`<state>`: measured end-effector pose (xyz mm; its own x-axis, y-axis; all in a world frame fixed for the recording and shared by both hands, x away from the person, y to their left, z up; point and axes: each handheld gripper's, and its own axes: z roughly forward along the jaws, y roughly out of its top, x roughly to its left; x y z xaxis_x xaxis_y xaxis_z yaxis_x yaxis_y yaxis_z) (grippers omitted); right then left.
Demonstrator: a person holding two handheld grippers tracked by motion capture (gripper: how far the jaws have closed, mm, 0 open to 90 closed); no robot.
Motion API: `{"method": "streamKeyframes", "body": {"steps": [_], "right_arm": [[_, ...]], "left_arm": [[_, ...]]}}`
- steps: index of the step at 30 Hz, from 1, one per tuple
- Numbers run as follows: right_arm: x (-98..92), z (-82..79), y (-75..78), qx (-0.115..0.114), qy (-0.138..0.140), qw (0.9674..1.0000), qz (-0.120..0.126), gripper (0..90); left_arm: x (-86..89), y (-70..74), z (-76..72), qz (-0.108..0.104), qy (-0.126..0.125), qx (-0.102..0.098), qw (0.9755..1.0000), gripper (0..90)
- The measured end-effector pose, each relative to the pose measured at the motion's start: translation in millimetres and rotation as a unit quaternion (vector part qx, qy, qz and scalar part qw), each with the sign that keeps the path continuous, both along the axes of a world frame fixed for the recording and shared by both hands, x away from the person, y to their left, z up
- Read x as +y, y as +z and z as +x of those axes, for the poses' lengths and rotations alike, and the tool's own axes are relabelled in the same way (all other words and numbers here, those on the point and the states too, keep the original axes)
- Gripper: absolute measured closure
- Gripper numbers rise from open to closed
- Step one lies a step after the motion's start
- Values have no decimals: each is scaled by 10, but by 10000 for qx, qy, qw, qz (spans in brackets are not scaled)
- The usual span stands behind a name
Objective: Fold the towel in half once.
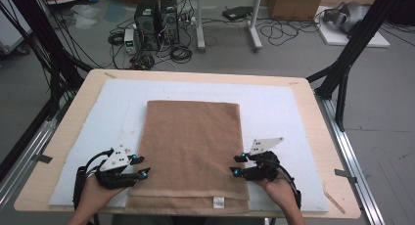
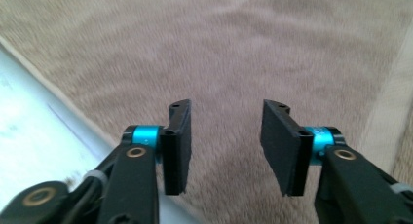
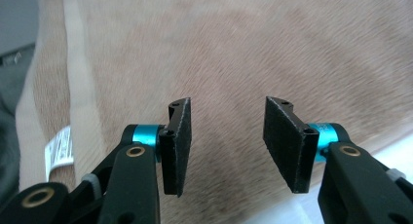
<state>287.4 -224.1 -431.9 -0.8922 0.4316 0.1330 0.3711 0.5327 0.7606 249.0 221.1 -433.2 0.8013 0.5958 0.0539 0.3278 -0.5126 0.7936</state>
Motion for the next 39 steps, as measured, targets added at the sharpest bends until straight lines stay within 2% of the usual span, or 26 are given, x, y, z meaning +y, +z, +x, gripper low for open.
{"method": "streamKeyframes", "body": {"steps": [1, 2, 3, 4, 6, 9, 13, 16, 18, 21, 24, 27, 29, 30, 32, 34, 36, 39], "right_arm": [[25, -23, -27, -1, 30, 10000, -56, 537], [56, -55, -53, 14, 73, 9999, -134, 544], [79, -79, -71, 8, 91, 9998, -192, 571], [112, -108, -98, -13, 146, 9996, -242, 599], [145, -167, -110, -257, 91, 9988, -411, 723], [134, -135, -112, -180, 70, 9991, -365, 825], [128, -112, -70, -186, 141, 9991, -357, 852], [89, -137, 53, -330, 106, 9991, -224, 852], [82, -169, 170, -428, 122, 9988, -202, 852], [84, -230, 347, -547, 237, 9981, -147, 852], [78, -325, 497, -574, 334, 9978, -46, 852], [85, -444, 609, -663, 446, 9968, -42, 848], [90, -512, 659, -635, 537, 9965, -33, 819], [94, -528, 662, -588, 591, 9965, -63, 772], [83, -512, 625, -577, 459, 9971, -196, 692], [58, -462, 543, -388, 387, 9983, -201, 646], [53, -424, 454, -301, 322, 9988, -209, 623], [66, -376, 352, -269, 259, 9991, -208, 587]], "left_arm": [[-1, -33, 8, 117, 1, 88, 9999, 578], [-7, -64, 9, 142, -16, 142, 9998, 605], [-10, -105, -4, 181, -72, 103, 9998, 656], [-5, -116, -14, 116, -66, 75, 9999, 671], [-13, -125, -28, 85, 0, 43, 10000, 744], [-24, -132, -43, 95, 10, -32, 9999, 817], [-31, -82, -63, 100, 65, -103, 9999, 855], [-10, 43, -105, -46, 51, -184, 9998, 856], [9, 147, -138, -51, 39, -252, 9997, 856], [63, 287, -218, -145, 35, -329, 9993, 856], [133, 399, -340, -278, 8, -365, 9989, 857], [171, 466, -455, -357, -45, -354, 9987, 855], [193, 482, -509, -308, -106, -352, 9988, 825], [205, 466, -513, -270, -85, -309, 9991, 765], [244, 399, -486, -210, 8, -194, 9996, 657], [275, 317, -458, -265, 89, -87, 9996, 628], [281, 241, -440, -357, 129, -19, 9993, 624], [243, 161, -404, -292, 182, -69, 9994, 595]]}}
